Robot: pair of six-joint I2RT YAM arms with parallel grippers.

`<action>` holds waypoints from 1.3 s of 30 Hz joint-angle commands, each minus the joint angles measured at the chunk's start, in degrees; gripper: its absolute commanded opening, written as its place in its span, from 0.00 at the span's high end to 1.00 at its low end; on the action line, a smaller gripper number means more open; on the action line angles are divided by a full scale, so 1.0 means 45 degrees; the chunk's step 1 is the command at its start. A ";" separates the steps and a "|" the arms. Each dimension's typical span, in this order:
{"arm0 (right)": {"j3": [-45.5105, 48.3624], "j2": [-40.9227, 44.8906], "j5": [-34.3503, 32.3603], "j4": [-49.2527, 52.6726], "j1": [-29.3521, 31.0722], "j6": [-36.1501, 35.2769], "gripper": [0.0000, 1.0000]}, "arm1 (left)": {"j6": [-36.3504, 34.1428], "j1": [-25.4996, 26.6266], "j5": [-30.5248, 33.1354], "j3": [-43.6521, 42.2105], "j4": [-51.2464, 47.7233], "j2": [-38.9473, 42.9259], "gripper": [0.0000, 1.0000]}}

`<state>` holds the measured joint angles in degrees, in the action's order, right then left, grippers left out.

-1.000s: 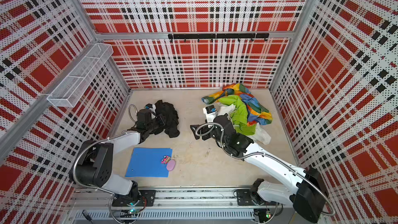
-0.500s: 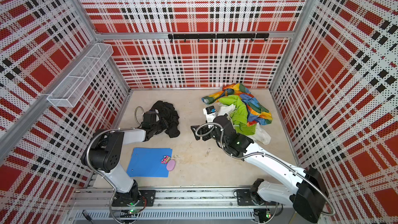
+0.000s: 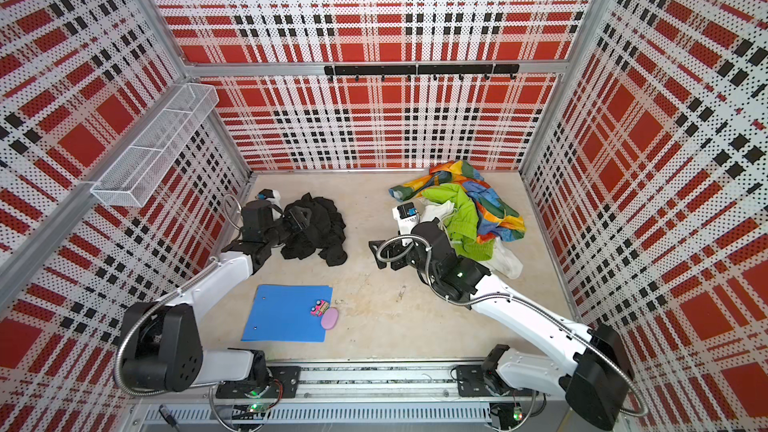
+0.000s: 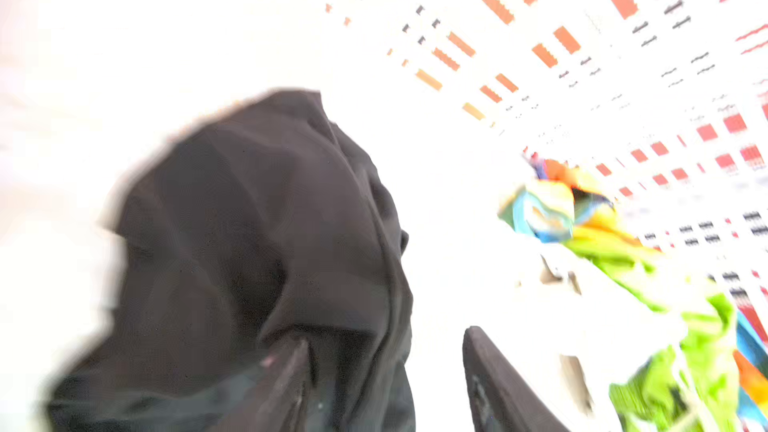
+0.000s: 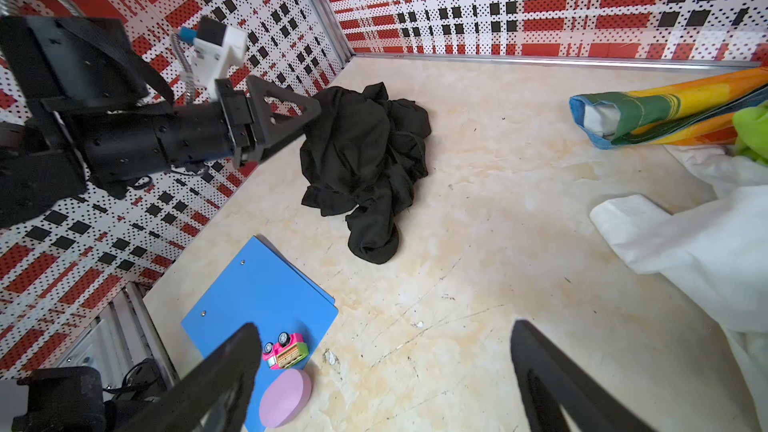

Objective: Pick out a specific cloth from the pile
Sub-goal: 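Set the black garment on the table and open the left gripper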

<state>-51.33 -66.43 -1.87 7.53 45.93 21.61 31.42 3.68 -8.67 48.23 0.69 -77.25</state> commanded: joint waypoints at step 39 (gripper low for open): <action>0.0081 0.0740 -0.0812 0.0191 0.0044 -0.0327 0.00 | -0.1966 0.2455 0.5035 0.4769 -0.3466 -0.7010 0.28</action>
<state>-51.68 -64.84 -4.03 9.74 45.93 21.06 24.18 13.39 11.00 70.63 -12.73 -112.12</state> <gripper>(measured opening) 0.999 0.721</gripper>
